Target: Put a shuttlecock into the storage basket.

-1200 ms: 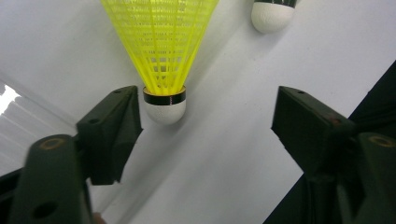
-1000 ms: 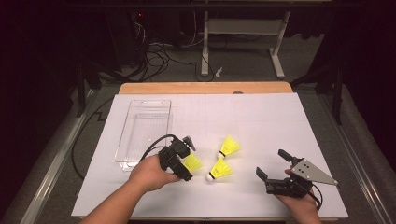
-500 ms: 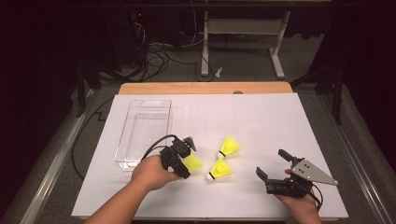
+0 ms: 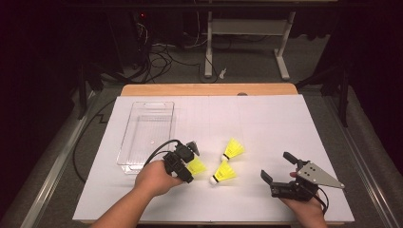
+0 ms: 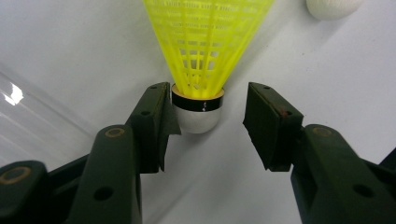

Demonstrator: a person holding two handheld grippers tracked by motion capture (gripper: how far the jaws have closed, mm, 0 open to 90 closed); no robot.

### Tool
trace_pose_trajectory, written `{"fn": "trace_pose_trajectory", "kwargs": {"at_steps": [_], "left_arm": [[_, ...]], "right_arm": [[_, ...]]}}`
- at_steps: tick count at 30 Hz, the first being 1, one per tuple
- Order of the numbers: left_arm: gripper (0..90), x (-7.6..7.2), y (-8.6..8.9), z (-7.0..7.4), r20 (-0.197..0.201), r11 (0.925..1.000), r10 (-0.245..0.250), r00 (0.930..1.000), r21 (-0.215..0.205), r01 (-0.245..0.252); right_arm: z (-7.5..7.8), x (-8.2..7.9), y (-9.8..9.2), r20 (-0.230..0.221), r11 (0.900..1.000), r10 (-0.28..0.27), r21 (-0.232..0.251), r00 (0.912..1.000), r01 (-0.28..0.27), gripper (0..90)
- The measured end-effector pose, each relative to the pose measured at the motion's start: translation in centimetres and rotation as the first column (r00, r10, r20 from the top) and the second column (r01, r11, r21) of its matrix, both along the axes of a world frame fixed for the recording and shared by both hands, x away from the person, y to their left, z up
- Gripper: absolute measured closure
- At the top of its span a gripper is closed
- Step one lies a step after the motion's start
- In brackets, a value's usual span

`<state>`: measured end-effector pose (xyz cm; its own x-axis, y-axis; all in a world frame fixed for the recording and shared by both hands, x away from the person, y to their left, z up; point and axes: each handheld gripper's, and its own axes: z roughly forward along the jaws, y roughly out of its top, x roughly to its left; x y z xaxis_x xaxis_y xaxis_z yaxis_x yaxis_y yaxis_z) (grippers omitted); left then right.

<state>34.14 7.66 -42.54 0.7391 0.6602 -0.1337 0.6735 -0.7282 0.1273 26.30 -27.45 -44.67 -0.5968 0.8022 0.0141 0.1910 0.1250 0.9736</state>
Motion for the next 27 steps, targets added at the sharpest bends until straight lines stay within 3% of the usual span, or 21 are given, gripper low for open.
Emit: {"fn": "trace_pose_trajectory", "kwargs": {"at_steps": [7, 15, 27], "left_arm": [[54.6, -0.17, -0.12, -0.16, 0.019, 1.0, -0.008, 0.9998, 0.001, 0.008], [64.0, -0.35, -0.92, -0.98, 0.045, 0.9984, -0.03, 0.9985, 0.049, 0.028], [64.8, -0.38, -0.69, -0.97, 0.045, 0.9991, -0.028, 0.9986, 0.033, 0.027]], "right_arm": [[-0.02, 0.01, 0.1, 0.002, 1.0, 0.006, -0.003, 1.0, -0.006, 0.5], [0.09, -0.09, -0.08, 0.004, 1.0, -0.001, 0.005, 1.0, 0.001, 0.5], [0.05, -0.07, 0.01, 0.004, 1.0, -0.001, 0.001, 1.0, 0.001, 0.5]]}}
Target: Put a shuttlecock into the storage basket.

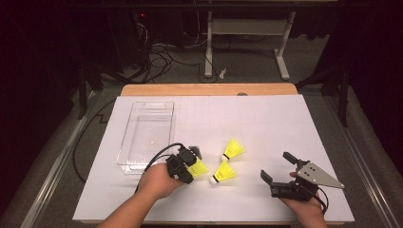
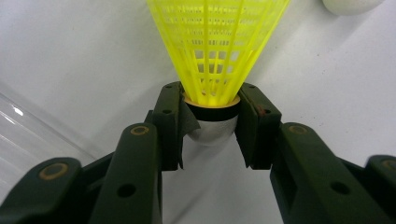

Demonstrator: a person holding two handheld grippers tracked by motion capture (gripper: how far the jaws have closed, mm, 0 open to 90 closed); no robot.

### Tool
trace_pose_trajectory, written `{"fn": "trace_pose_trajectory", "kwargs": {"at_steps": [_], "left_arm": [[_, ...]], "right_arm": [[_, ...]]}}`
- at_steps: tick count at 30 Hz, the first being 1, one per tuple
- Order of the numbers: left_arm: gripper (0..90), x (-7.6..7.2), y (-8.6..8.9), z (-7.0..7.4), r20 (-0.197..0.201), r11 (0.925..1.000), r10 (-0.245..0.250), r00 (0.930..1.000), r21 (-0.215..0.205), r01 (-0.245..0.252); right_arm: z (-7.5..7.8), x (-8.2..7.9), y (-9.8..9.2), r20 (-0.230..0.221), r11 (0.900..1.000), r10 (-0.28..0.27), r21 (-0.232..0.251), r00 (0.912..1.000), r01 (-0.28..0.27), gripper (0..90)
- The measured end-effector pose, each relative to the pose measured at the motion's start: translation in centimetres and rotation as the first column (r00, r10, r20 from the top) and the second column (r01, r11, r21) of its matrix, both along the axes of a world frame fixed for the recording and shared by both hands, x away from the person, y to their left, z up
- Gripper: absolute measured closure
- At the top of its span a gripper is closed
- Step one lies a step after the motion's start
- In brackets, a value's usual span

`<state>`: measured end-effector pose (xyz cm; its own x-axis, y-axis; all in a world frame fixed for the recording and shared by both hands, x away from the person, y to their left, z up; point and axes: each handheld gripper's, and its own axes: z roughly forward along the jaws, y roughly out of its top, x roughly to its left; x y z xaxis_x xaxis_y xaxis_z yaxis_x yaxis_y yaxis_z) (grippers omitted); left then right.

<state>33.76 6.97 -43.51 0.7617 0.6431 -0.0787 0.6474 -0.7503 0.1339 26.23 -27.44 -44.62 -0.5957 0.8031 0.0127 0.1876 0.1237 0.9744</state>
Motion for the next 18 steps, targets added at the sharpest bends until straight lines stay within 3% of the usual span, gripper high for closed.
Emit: {"fn": "trace_pose_trajectory", "kwargs": {"at_steps": [5, 12, 15, 18], "left_arm": [[64.8, 0.0, 0.4, 0.8, -0.016, 0.9984, 0.012, 0.9998, -0.056, -0.013], [64.8, -0.2, 0.9, 1.5, -0.027, 0.998, 0.016, 0.9995, -0.06, -0.018], [64.8, -0.3, 1.3, 2.1, -0.036, 0.9958, 0.023, 0.9991, -0.088, -0.026], [64.8, -0.3, 1.4, 2.2, -0.039, 0.9958, 0.017, 0.9991, -0.09, -0.02]], "right_arm": [[0.0, 0.0, 0.0, 0.002, 1.0, 0.001, -0.002, 1.0, -0.001, 0.6], [0.0, 0.0, 0.1, -0.001, 1.0, 0.002, -0.004, 1.0, -0.002, 0.5], [0.0, -0.1, 0.1, 0.003, 1.0, 0.001, -0.005, 1.0, -0.001, 0.6], [0.0, 0.0, 0.0, 0.001, 1.0, -0.003, -0.003, 1.0, 0.003, 0.6]]}}
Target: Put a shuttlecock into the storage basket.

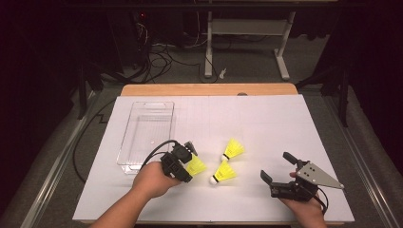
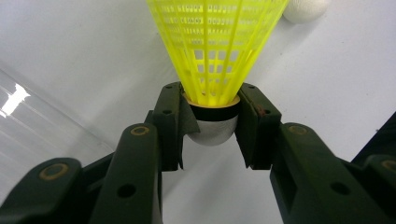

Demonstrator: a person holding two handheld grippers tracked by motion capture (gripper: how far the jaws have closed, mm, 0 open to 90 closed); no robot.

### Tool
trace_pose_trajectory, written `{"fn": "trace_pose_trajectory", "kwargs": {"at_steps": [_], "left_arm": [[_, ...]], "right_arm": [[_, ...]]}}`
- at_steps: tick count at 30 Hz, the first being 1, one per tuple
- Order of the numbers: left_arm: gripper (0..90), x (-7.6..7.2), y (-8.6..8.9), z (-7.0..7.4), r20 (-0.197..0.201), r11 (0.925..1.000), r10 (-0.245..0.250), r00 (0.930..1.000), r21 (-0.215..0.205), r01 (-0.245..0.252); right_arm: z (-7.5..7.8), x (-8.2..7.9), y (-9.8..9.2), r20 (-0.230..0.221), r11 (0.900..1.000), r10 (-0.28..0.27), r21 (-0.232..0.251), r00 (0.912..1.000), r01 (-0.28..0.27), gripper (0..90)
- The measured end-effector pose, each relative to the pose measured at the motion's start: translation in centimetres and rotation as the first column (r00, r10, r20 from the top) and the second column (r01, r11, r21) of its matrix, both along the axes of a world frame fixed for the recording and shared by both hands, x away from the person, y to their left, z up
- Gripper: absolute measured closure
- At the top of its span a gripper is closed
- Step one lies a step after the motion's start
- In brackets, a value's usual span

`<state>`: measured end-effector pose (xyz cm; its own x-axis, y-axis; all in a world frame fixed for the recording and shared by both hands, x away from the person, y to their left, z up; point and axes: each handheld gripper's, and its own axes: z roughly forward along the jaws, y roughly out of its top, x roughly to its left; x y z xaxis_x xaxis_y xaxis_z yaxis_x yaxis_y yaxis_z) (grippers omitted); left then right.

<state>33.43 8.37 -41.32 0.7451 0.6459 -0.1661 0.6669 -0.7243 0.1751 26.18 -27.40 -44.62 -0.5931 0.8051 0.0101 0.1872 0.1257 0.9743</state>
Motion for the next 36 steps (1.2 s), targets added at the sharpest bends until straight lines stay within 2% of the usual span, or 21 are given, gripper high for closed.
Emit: {"fn": "trace_pose_trajectory", "kwargs": {"at_steps": [3, 5, 10, 19, 22, 29, 36], "left_arm": [[64.8, -0.2, -0.1, 0.2, -0.007, 0.9998, -0.01, 0.9999, -0.017, 0.009], [64.8, -0.3, -0.4, 0.6, 0.003, 0.9996, -0.027, 0.9996, -0.003, 0.027], [64.8, -0.3, -0.6, 1.7, 0.008, 0.9993, -0.034, 0.9994, -0.013, 0.034], [64.8, -0.2, -0.6, 3.0, -0.021, 0.9979, -0.063, 0.9978, -0.019, 0.062], [64.7, -0.1, -0.3, 3.4, -0.023, 0.9979, -0.064, 0.9977, -0.012, 0.064], [64.7, 0.0, 0.7, 5.3, -0.023, 0.9977, -0.06, 0.9979, -0.033, 0.059], [64.6, 0.2, 1.5, 6.4, -0.045, 0.9974, -0.07, 0.9966, -0.023, 0.069]], "right_arm": [[0.0, 0.0, 0.0, 0.002, 1.0, -0.003, 0.003, 1.0, 0.003, 0.6], [0.1, -0.1, 0.0, 0.003, 1.0, -0.005, 0.005, 1.0, 0.005, 0.6], [0.1, -0.1, -0.1, 0.005, 1.0, -0.005, 0.009, 1.0, 0.005, 0.6], [0.1, 0.0, -0.2, 0.007, 1.0, -0.002, 0.012, 1.0, 0.002, 0.5], [0.1, 0.0, -0.2, 0.006, 1.0, -0.002, 0.012, 1.0, 0.002, 0.5], [0.1, -0.1, -0.1, 0.004, 1.0, -0.003, 0.012, 1.0, 0.002, 0.5], [0.0, 0.0, 0.0, 0.005, 1.0, 0.0, 0.006, 1.0, 0.0, 0.5]]}}
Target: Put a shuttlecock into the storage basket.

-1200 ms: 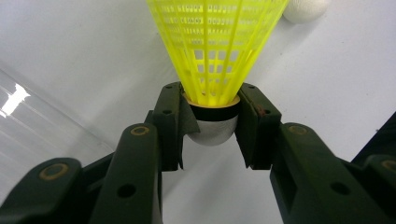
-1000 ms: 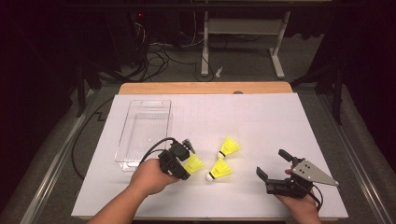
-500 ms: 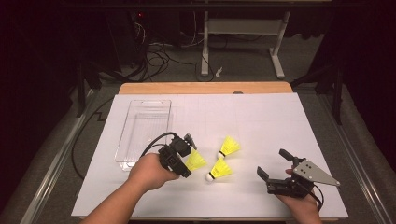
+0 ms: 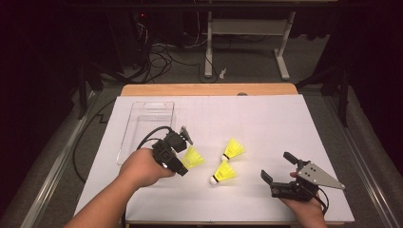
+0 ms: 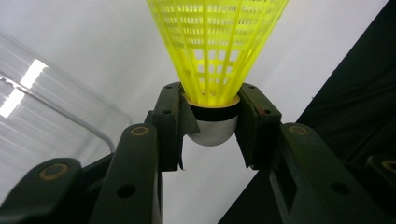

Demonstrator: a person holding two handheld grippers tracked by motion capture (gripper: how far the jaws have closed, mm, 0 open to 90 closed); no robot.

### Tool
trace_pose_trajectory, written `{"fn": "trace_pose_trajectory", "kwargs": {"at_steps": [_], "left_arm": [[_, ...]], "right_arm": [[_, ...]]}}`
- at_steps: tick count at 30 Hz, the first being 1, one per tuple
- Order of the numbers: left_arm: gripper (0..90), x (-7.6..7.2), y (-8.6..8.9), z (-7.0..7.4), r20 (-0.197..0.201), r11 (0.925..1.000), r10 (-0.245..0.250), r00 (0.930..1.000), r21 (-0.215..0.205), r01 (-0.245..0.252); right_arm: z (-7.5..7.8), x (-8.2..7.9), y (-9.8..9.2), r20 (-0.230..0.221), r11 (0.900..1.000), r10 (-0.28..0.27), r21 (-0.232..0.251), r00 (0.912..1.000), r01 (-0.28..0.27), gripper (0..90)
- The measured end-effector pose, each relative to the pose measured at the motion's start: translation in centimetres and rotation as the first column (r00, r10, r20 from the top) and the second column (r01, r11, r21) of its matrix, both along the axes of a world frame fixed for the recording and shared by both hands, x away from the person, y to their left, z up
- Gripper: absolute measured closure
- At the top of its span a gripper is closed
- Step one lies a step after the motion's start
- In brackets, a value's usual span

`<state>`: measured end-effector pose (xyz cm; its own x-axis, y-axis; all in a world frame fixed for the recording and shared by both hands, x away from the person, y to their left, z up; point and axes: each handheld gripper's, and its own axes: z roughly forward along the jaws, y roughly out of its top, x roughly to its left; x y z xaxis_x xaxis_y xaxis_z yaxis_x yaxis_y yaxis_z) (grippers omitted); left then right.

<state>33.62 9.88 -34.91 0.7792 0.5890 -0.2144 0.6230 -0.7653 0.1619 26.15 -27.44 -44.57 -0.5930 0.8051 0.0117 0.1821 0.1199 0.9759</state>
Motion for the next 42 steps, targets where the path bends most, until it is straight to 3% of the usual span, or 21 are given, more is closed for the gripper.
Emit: {"fn": "trace_pose_trajectory", "kwargs": {"at_steps": [16, 29, 42], "left_arm": [[64.7, 0.3, 2.3, 2.1, -0.007, 1.0, -0.006, 1.0, 0.0, 0.006], [64.7, 0.9, 5.2, 2.7, 0.025, 0.9979, 0.054, 0.9982, 0.034, -0.055], [64.7, 1.3, 8.3, 2.6, 0.019, 0.9916, 0.123, 0.9923, 0.04, -0.123]], "right_arm": [[-0.1, 0.0, 0.0, -0.003, 1.0, 0.0, -0.002, 1.0, 0.0, 0.5], [-0.1, 0.0, 0.0, -0.006, 1.0, -0.002, -0.002, 1.0, 0.002, 0.5], [-0.1, 0.0, 0.1, -0.005, 1.0, -0.001, -0.003, 1.0, 0.001, 0.5]]}}
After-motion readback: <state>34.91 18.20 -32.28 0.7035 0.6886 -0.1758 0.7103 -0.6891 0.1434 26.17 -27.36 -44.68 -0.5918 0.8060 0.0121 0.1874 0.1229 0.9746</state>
